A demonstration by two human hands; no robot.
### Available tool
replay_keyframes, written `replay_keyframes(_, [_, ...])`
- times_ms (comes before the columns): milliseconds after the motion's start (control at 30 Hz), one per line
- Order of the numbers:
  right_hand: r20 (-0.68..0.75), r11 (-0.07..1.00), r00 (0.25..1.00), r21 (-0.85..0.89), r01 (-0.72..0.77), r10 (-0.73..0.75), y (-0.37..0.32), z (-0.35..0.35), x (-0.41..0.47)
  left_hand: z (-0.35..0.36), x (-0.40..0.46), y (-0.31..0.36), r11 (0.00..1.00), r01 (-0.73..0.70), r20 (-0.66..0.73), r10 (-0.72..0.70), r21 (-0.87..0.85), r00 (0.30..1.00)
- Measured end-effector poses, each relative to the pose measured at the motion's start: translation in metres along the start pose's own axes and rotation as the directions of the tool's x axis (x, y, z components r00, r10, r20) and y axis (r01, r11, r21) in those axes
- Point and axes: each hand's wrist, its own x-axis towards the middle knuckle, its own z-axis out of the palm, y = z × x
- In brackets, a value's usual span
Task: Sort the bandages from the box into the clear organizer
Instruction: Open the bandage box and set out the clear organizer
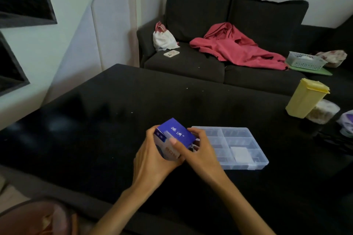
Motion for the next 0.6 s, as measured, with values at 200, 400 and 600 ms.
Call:
replay_keyframes(200, [0.115,0.999,0.993,-0.048,0.016,-0.010,-0.001,-0.029,0.011,-0.024,0.010,0.005,0.956,-0.203,0.143,0.176,0.213,0.974])
replay_keyframes(400, [0.091,0.992,0.993,-0.096,0.087,-0.078,0.000,-0.025,0.010,-0.030,0.010,0.012,0.870,-0.371,0.195,0.323,0.324,0.926])
replay_keyframes(600, [0.140,0.983,0.990,-0.173,0.059,-0.034,0.005,-0.026,0.010,-0.027,0.010,0.008,0.672,-0.570,0.263,0.509,0.473,0.819])
